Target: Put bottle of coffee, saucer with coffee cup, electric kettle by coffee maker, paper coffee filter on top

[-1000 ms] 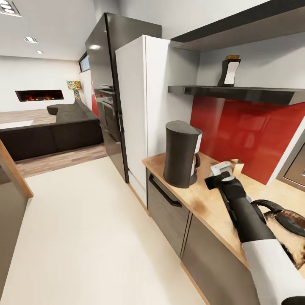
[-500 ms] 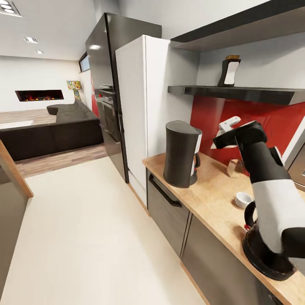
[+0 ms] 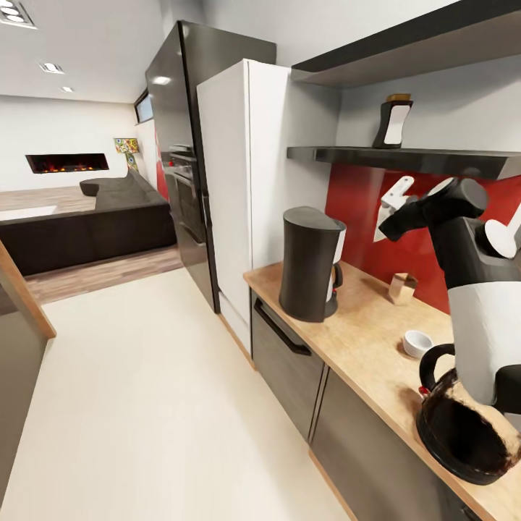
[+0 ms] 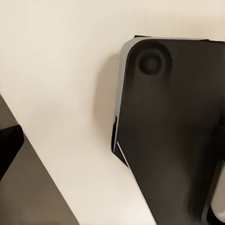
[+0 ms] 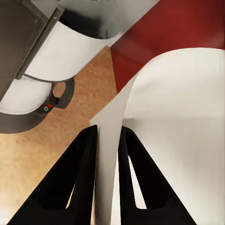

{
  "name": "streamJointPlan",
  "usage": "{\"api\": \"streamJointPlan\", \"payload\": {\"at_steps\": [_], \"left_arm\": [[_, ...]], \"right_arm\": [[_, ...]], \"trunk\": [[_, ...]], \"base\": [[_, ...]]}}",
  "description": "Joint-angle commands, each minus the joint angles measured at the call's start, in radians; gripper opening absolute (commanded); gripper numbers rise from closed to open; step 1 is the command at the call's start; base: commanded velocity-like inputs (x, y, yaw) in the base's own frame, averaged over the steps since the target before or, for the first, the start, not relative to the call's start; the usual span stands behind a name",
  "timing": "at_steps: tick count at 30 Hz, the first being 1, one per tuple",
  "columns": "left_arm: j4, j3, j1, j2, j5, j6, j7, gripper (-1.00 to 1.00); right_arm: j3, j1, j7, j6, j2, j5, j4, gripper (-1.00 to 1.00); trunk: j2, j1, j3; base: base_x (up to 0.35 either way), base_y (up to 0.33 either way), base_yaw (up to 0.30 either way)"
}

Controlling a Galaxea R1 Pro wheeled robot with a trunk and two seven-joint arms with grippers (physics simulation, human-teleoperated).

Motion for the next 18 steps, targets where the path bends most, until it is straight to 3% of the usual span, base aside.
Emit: {"api": "streamJointPlan", "payload": {"at_steps": [1,12,18], "left_arm": [[-0.001,0.005,0.001,0.000,-0.004,-0.001,0.001,1.00],[0.018,0.003,0.002,0.005,-0.006,0.011,-0.002,1.00],[0.021,0.001,0.002,0.005,-0.006,0.010,-0.003,1.00]], "right_arm": [[0.003,-0.001,0.008,0.006,-0.001,0.007,-0.002,-1.00],[-0.002,-0.004,0.007,0.008,0.056,0.006,-0.018,-1.00],[-0.006,-0.004,0.006,0.008,0.062,0.007,-0.024,-1.00]], "trunk": [[-0.002,0.001,-0.002],[-0.002,0.001,-0.002],[-0.002,0.001,-0.002]], "base": [[0.282,0.000,0.000],[0.226,0.000,0.000],[0.141,0.000,0.000]]}}
